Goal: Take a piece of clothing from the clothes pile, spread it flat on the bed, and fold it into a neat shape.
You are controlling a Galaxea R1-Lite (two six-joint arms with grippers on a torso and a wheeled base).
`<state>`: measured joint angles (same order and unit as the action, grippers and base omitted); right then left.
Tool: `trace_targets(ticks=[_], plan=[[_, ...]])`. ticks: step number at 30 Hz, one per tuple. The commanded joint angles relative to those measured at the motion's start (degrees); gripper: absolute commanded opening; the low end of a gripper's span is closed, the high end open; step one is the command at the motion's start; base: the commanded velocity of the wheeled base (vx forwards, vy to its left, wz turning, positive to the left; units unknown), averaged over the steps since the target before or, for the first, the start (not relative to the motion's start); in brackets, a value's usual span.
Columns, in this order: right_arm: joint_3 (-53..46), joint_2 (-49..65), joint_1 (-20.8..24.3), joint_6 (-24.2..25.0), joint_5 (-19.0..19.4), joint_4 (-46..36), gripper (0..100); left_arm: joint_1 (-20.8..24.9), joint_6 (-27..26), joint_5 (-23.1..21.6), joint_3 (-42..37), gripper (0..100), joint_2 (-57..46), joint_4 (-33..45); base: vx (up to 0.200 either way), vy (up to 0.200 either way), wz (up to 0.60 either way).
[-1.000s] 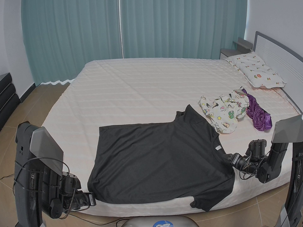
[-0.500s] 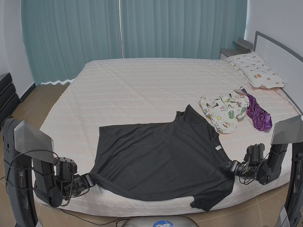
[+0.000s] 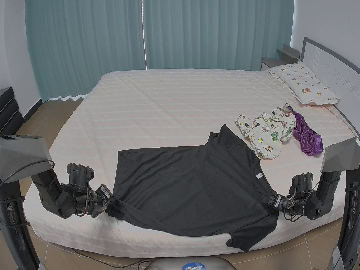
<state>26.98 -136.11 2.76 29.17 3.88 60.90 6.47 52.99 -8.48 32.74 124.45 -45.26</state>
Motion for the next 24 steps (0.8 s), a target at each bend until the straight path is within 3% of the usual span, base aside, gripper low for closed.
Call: trace_targets(ticks=[1,2,13,15,21,24], plan=[[0.09,-1.27,0.06,-0.08,-0.10,-0.17,100,-0.94,0.01,-0.74,0.57,0,-1.23,0.00,0.000,0.000,0.00],[0.09,-1.27,0.06,-0.08,-0.10,-0.08,0,-1.02,0.01,-1.01,0.48,0,-1.32,0.00,0.000,0.000,0.00],[2.38,0.05,-0.56,1.24,-0.27,0.62,0,-1.46,0.01,-2.41,0.30,0,-1.23,0.00,0.000,0.000,0.00],[2.99,4.10,-0.38,4.93,-0.27,0.53,0,-1.55,0.09,-2.41,0.22,0,-1.23,0.00,0.000,0.000,0.00],[5.45,5.33,-0.29,4.93,-0.89,-0.44,0,-1.73,0.18,-2.50,0.30,0,-1.23,0.00,0.000,0.000,0.00],[10.82,6.03,0.23,4.75,-1.42,-5.01,0,-1.90,0.27,-2.50,0.22,0,-1.32,0.00,0.000,0.000,0.00]])
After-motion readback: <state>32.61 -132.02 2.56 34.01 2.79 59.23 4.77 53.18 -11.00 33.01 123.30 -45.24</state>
